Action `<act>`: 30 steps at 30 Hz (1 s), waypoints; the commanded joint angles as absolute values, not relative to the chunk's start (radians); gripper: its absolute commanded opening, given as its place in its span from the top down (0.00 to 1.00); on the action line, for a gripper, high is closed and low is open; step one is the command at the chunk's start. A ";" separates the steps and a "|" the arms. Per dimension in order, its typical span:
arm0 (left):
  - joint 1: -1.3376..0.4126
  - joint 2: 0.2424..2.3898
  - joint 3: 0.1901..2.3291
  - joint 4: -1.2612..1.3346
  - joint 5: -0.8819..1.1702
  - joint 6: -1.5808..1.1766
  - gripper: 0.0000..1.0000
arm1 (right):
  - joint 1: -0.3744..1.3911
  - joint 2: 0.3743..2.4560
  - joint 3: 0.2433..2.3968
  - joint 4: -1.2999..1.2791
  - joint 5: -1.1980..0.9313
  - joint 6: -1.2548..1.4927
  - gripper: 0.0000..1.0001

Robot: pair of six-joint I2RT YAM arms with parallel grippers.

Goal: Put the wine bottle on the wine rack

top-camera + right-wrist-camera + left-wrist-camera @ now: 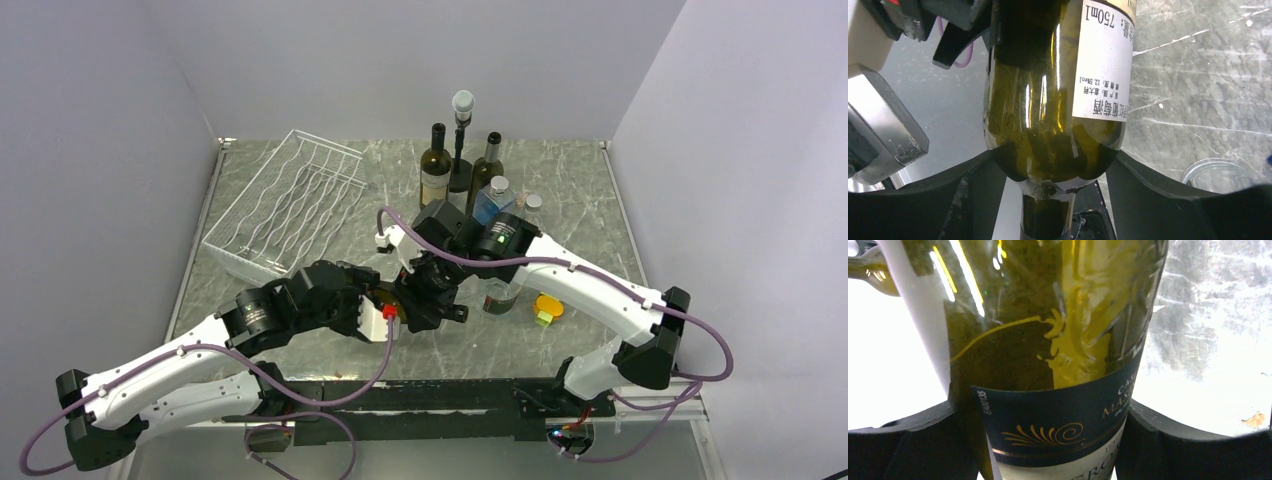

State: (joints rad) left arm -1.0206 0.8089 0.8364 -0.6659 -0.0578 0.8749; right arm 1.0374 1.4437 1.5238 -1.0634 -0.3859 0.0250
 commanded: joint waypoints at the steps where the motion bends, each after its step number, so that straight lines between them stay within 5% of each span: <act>1: -1.025 0.775 0.878 -0.552 -0.095 0.888 0.99 | 1.053 1.460 1.518 -1.084 -0.368 0.009 0.30; 15: -1.025 0.733 0.845 -0.511 -0.128 0.863 0.99 | 1.071 1.449 1.474 -1.078 -0.372 0.009 0.39; 24: -1.025 0.727 0.839 -0.496 -0.128 0.851 0.99 | 1.081 1.470 1.475 -1.073 -0.303 0.022 0.89; 30: -1.025 0.713 0.844 -0.488 -0.113 0.838 0.99 | 1.081 1.482 1.476 -1.051 -0.308 0.039 0.73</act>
